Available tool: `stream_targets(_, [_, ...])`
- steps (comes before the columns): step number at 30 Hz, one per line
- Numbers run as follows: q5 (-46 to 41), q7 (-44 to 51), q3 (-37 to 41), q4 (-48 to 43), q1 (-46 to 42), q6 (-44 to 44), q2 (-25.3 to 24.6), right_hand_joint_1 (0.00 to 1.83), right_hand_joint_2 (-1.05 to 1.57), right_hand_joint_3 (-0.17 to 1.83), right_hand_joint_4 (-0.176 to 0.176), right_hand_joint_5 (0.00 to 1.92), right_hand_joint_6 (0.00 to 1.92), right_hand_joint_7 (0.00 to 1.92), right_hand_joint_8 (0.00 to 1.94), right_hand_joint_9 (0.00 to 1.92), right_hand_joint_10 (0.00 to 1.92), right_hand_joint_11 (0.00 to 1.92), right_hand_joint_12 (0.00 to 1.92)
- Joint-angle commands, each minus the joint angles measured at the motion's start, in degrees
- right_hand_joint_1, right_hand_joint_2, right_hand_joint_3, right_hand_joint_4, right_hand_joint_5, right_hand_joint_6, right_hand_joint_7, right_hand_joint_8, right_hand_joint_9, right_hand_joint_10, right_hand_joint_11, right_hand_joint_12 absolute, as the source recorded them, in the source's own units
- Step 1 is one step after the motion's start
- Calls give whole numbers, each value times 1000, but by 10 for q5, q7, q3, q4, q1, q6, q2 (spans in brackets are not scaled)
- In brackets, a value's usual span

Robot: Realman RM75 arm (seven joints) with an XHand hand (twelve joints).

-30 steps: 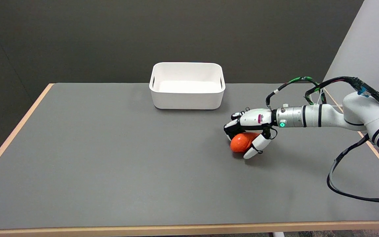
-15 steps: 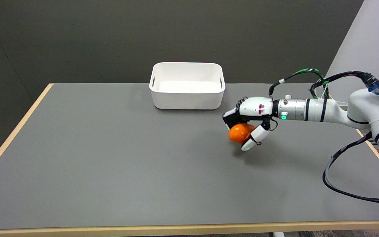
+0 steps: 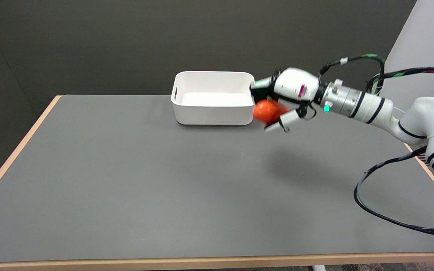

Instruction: Pick up mango.

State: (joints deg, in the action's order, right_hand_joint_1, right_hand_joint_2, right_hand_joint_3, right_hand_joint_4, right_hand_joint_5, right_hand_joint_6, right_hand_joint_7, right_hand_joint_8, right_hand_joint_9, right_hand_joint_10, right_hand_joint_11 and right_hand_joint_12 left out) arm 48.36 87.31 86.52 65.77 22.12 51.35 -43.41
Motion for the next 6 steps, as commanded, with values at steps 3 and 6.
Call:
stream_targets(3, [-194, 165, -25, 12, 129, -154, -71, 1201, 922, 681, -176, 738, 1525, 787, 1521, 930, 1836, 938, 1921])
stream_targets(6, [-194, 165, -82, -20, 184, -178, -92, 1201, 921, 682, -176, 739, 1523, 788, 1519, 932, 1835, 940, 1921])
